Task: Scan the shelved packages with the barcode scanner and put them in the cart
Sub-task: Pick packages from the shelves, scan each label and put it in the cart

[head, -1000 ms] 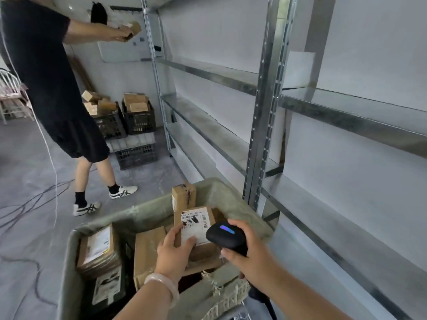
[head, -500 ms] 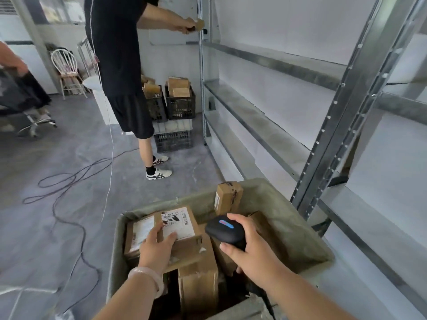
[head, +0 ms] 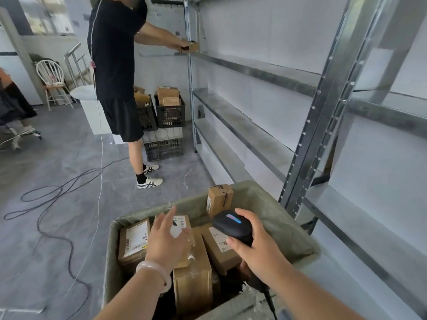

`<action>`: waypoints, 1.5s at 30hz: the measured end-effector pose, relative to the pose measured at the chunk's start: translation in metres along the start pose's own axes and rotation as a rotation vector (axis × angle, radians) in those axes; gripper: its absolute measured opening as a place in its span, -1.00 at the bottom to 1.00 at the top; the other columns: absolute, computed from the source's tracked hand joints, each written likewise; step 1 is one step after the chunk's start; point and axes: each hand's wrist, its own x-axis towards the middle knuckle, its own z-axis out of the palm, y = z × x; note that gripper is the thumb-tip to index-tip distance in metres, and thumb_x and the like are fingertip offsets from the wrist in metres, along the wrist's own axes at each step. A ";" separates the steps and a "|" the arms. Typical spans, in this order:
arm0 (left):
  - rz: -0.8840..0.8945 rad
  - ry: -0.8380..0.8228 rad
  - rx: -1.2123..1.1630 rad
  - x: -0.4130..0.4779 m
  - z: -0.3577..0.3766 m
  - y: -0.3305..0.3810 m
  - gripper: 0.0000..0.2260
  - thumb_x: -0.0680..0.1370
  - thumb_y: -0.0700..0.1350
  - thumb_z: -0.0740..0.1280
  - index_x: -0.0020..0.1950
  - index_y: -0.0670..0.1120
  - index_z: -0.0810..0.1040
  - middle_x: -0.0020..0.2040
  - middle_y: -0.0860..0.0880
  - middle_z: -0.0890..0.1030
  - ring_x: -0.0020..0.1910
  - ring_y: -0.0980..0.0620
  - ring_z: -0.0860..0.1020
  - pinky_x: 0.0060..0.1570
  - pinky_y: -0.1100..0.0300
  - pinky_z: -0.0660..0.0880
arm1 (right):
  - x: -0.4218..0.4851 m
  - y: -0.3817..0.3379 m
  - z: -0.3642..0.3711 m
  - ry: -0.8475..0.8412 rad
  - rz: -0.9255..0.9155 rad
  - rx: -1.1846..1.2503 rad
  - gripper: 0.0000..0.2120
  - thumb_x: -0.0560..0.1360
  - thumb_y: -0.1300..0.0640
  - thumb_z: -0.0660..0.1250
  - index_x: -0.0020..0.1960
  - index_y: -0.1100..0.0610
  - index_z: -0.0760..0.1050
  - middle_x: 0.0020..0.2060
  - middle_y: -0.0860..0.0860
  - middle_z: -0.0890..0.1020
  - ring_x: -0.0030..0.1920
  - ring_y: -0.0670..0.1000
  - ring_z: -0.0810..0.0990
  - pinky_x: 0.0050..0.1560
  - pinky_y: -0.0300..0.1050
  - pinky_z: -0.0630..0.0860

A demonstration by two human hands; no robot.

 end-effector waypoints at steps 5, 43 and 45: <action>0.211 -0.143 0.076 -0.028 0.037 0.060 -0.39 0.57 0.10 0.34 0.56 0.21 0.16 0.57 0.05 0.17 0.54 -0.02 0.17 0.50 0.00 0.22 | -0.041 0.006 -0.042 0.160 -0.005 0.017 -0.44 0.46 0.04 0.47 0.23 -0.43 0.26 0.12 -0.31 0.50 0.06 -0.35 0.53 0.06 -0.39 0.49; 1.038 -0.943 0.015 -0.568 0.314 0.297 -0.41 0.55 0.13 0.32 0.55 0.20 0.21 0.54 0.09 0.25 0.53 0.05 0.17 0.50 0.06 0.18 | -0.628 0.086 -0.295 1.332 0.322 -0.060 -0.46 0.49 0.14 0.44 0.33 -0.21 0.29 0.10 -0.34 0.48 -0.04 -0.09 0.59 0.02 0.02 0.62; 1.030 -0.946 0.045 -0.565 0.322 0.294 -0.42 0.57 0.15 0.30 0.55 0.20 0.19 0.54 0.09 0.25 0.53 0.05 0.17 0.49 0.14 0.17 | -0.628 0.095 -0.295 1.337 0.358 -0.050 -0.46 0.49 0.13 0.44 0.30 -0.25 0.28 0.10 -0.34 0.46 -0.01 -0.08 0.59 0.04 0.04 0.62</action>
